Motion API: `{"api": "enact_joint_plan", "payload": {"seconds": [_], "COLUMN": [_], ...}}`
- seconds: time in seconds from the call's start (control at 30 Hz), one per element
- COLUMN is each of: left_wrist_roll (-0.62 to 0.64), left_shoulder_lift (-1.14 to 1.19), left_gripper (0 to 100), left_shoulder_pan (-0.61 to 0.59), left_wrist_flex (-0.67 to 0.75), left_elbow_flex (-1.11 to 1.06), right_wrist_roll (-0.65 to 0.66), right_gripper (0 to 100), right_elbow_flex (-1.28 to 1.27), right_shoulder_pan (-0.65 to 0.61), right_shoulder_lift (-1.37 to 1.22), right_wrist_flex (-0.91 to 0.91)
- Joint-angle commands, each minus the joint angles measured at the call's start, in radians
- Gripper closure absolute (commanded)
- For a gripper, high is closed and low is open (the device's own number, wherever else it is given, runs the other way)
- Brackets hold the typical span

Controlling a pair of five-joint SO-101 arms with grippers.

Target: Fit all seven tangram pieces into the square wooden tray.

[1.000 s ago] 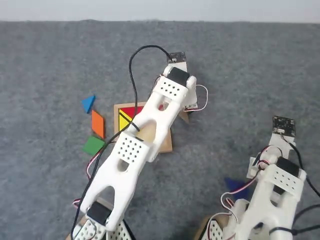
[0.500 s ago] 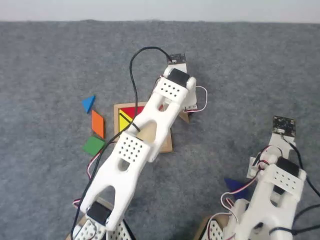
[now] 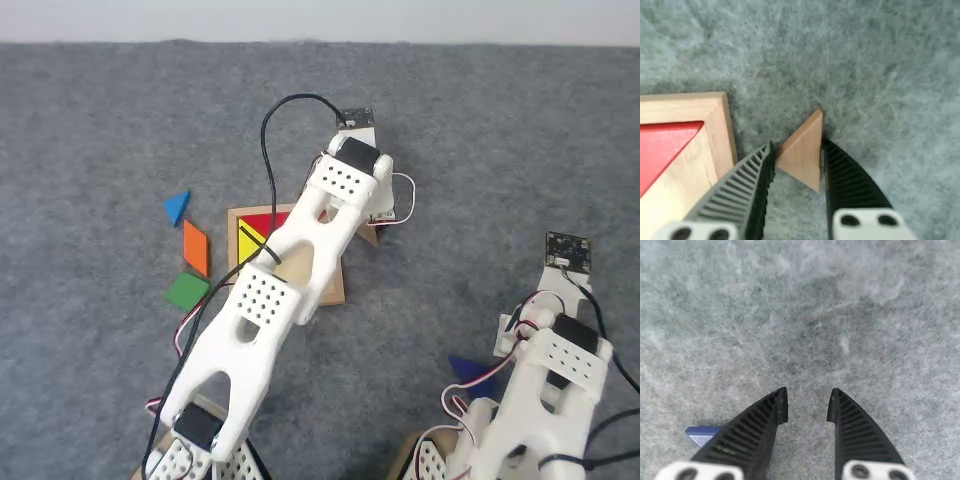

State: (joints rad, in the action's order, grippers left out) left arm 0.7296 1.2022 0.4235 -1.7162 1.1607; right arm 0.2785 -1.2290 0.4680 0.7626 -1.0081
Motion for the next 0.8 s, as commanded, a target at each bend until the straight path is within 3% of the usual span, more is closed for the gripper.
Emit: {"api": "enact_joint_plan", "payload": {"seconds": [0.0,0.47,0.77], "left_wrist_roll": [-0.026,-0.034,-0.058], "left_shoulder_lift": [-0.031,-0.295,-0.350], "left_gripper": [93,93,93], "left_shoulder_pan": [0.012,0.064,0.060], "left_wrist_flex": [-0.041,-0.038,-0.031], "left_elbow_flex": [-0.010,-0.297,-0.352], "right_wrist_roll": [0.018,0.018,0.018], "right_gripper": [86.5,86.5,86.5], "right_elbow_flex": [0.029,0.029,0.029], "right_shoulder_pan": [-0.007,-0.007,-0.002], "right_shoulder_lift": [-0.002,-0.001,0.001], "right_wrist_flex": [0.015,0.015,0.015]}}
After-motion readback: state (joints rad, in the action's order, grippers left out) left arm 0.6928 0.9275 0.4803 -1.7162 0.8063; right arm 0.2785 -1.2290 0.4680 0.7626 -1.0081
